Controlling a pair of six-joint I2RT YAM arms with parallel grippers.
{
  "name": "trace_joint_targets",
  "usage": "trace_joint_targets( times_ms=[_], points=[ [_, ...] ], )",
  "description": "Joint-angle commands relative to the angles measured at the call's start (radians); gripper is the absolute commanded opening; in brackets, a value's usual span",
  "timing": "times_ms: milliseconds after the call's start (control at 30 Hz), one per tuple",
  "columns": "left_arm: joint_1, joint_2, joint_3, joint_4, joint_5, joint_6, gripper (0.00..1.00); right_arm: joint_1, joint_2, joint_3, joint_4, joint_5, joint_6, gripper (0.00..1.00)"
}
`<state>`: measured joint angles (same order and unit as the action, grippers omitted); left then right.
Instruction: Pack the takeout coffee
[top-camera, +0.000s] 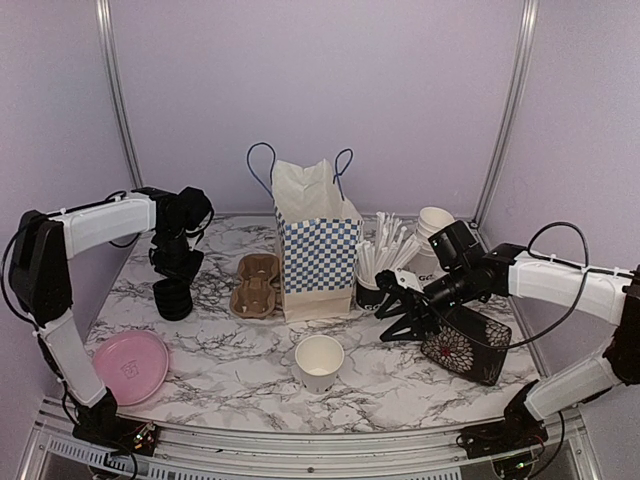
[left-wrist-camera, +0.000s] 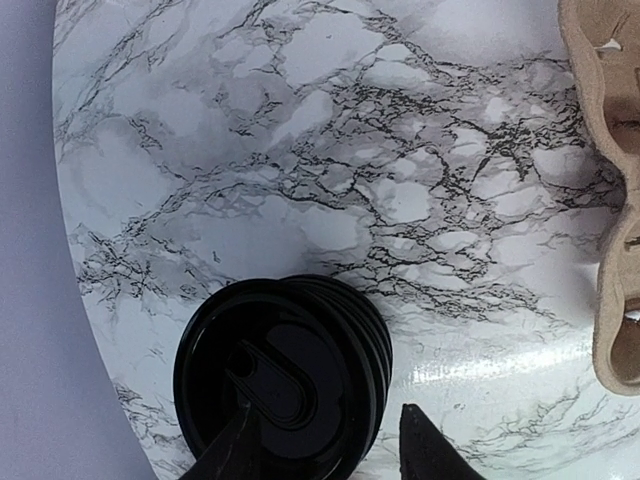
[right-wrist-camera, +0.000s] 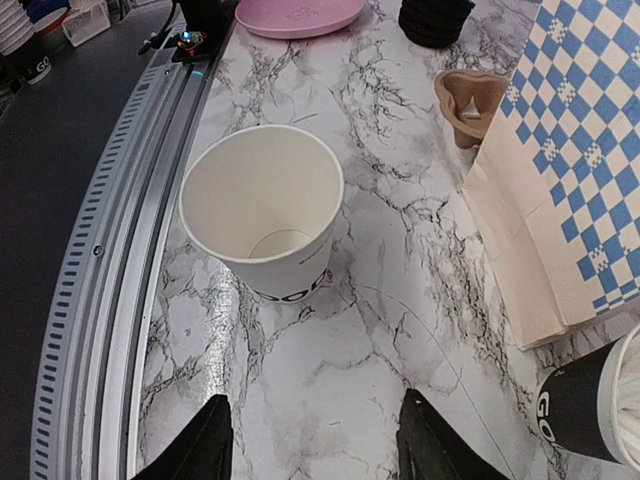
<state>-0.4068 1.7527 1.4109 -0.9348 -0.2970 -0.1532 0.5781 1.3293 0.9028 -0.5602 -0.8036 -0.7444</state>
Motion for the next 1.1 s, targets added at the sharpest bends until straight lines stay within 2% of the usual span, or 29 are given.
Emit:
trace_joint_targets(
  times_ms=[0,333,600,1067],
  points=[
    [0.0,0.042,0.022,-0.047,-0.001,0.013,0.46,-0.004,0.009,0.009,-0.007,-0.007,-0.021,0.54],
    [0.0,0.07,0.034,-0.054,-0.045,0.004,0.3,-0.004,0.027,0.01,-0.009,0.004,-0.025,0.55],
    [0.0,0.06,0.036,-0.061,-0.03,0.004,0.1,-0.005,0.042,0.011,-0.01,0.012,-0.027,0.55],
    [-0.009,-0.024,0.059,-0.097,0.011,-0.012,0.06,-0.004,0.059,0.016,-0.015,0.012,-0.026,0.55]
  ],
)
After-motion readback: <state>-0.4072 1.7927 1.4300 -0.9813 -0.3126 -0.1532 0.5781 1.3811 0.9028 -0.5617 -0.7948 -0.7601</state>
